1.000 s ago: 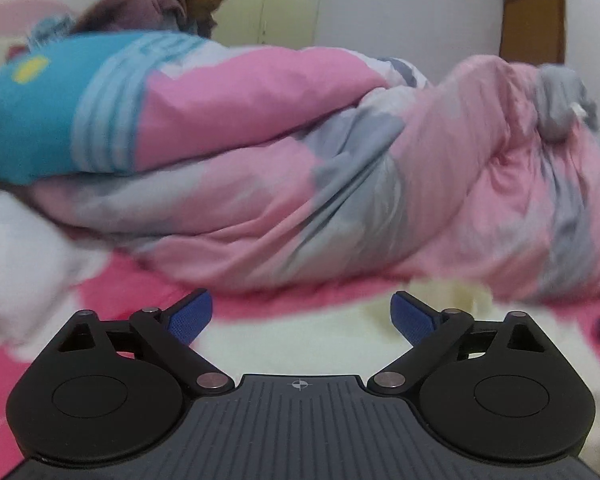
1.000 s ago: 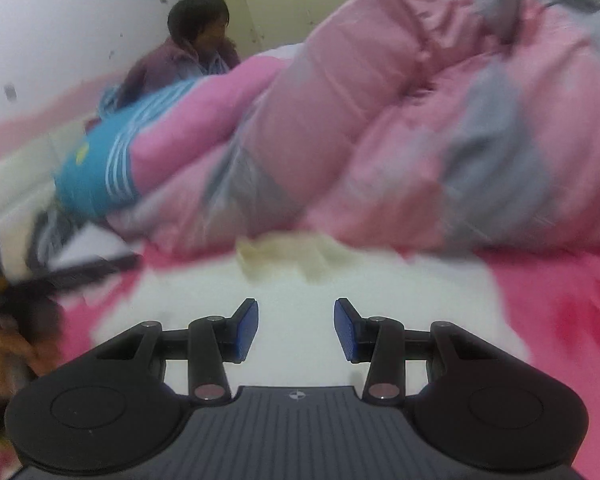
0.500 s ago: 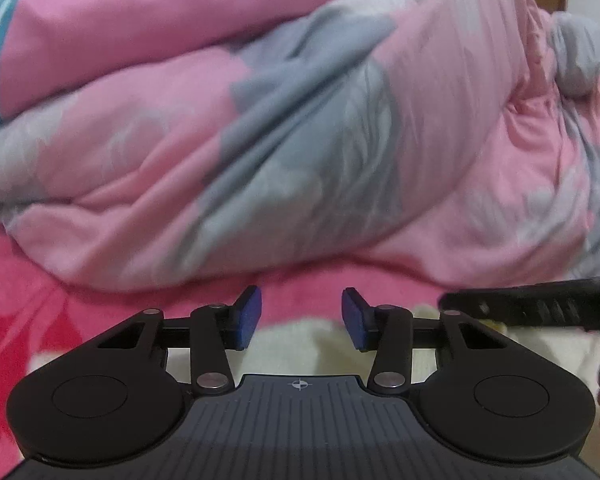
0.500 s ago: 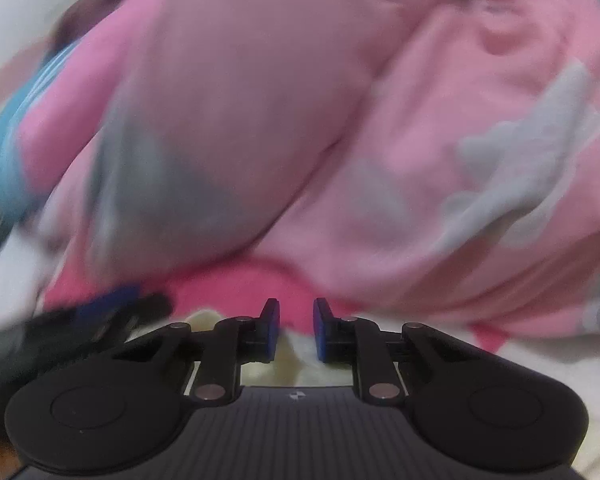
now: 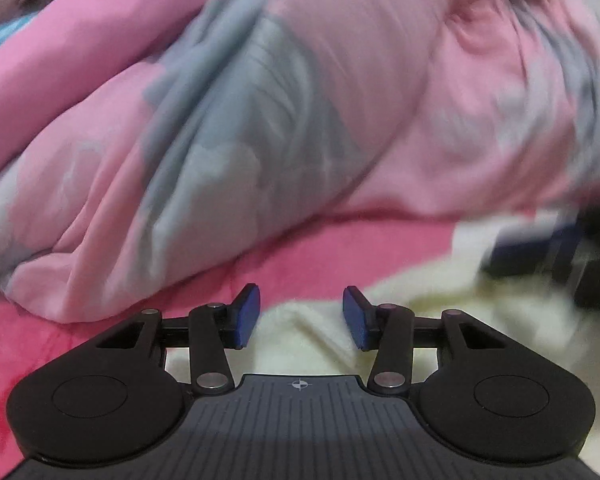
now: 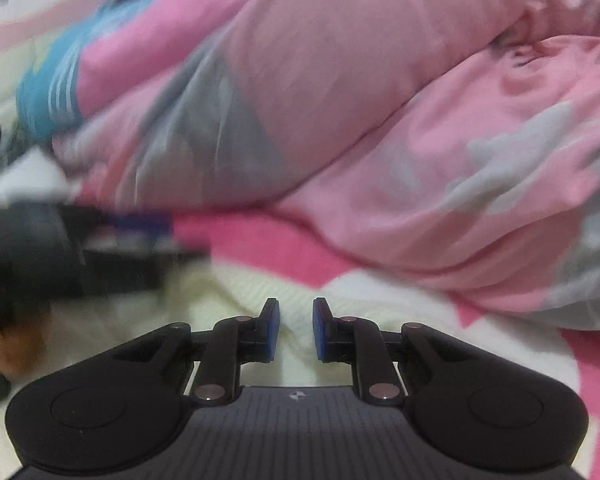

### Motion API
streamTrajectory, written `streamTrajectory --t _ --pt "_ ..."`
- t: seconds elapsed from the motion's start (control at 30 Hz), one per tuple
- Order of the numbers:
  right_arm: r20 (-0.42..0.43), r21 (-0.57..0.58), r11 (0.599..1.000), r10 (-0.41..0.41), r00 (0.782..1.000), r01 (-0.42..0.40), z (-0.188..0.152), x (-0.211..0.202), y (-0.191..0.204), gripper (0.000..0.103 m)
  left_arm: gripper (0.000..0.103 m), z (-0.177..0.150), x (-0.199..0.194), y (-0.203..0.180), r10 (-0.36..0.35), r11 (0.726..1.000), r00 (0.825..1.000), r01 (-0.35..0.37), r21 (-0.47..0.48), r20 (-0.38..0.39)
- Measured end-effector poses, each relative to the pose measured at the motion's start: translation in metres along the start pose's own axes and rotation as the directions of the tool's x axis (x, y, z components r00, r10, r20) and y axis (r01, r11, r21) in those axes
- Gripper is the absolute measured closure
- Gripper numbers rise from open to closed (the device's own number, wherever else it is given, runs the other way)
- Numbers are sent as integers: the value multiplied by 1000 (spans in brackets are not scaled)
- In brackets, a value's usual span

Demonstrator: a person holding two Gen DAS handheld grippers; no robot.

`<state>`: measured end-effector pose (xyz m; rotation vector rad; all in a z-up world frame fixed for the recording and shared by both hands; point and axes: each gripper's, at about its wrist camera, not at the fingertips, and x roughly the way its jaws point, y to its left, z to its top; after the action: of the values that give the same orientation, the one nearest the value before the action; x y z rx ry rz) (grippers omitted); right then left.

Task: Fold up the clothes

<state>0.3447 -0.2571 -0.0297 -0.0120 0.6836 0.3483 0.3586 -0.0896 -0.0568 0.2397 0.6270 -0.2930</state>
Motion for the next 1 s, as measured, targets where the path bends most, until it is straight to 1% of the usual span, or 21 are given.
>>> streamTrajectory --t 0.1,0.13,0.23,0.3,0.37,0.43,0.53,0.57,0.6,0.67,0.7,0.73,0.8,0.9,0.93,1.0 --pt "-21 -1 999 -47 999 47 -1 6 -10 86 54 0 -2 -2 14 1000 1000 -14 23 -8" --pt "-56 6 999 -52 997 52 -5 13 -15 86 53 -1 -3 -3 20 999 1000 -19 38 -11" --pt "-48 93 996 -11 999 16 -3 8 -27 87 51 -5 -8 -7 37 995 999 -36 94 -7" --pt "-23 119 993 2 1000 1 0 -2 -26 86 50 -4 -9 -6 33 992 999 -33 118 -1" --pt "17 114 993 15 1000 -17 5 -10 -20 85 50 -3 -8 -3 24 992 1000 -24 122 1" --pt "65 90 993 70 995 -76 11 -14 -10 85 49 -1 -6 0 14 993 1000 -14 118 3" --pt "87 41 989 140 986 -144 20 -5 7 85 47 -1 -5 4 3 995 1000 -3 103 7" --pt "75 29 987 156 985 -158 21 2 11 85 44 -1 -5 7 -1 995 1000 1 95 7" --pt "40 0 987 161 986 -161 20 12 16 85 43 -1 -6 10 -5 996 1000 4 85 7" --pt "-96 -84 984 152 984 -160 10 33 24 85 40 0 -7 21 -24 999 1000 24 39 -5" --pt "-110 -100 983 145 983 -156 3 35 22 85 40 1 -8 27 -40 999 999 41 8 -9" --pt "-93 -99 981 157 983 -166 -1 30 20 85 41 1 -9 32 -52 998 999 52 -20 -1" --pt "-93 -90 981 164 982 -172 -3 24 16 85 42 2 -15 38 -63 995 997 66 -69 41" --pt "-95 -72 982 168 981 -175 -5 24 13 85 42 4 -25 29 -77 996 990 82 -43 115" --pt "-95 -66 982 169 981 -176 -5 25 13 85 42 5 -27 23 -80 996 989 83 -21 127" --pt "-95 -46 983 175 980 -180 -4 25 12 85 42 4 -19 2 -67 993 995 59 104 77"
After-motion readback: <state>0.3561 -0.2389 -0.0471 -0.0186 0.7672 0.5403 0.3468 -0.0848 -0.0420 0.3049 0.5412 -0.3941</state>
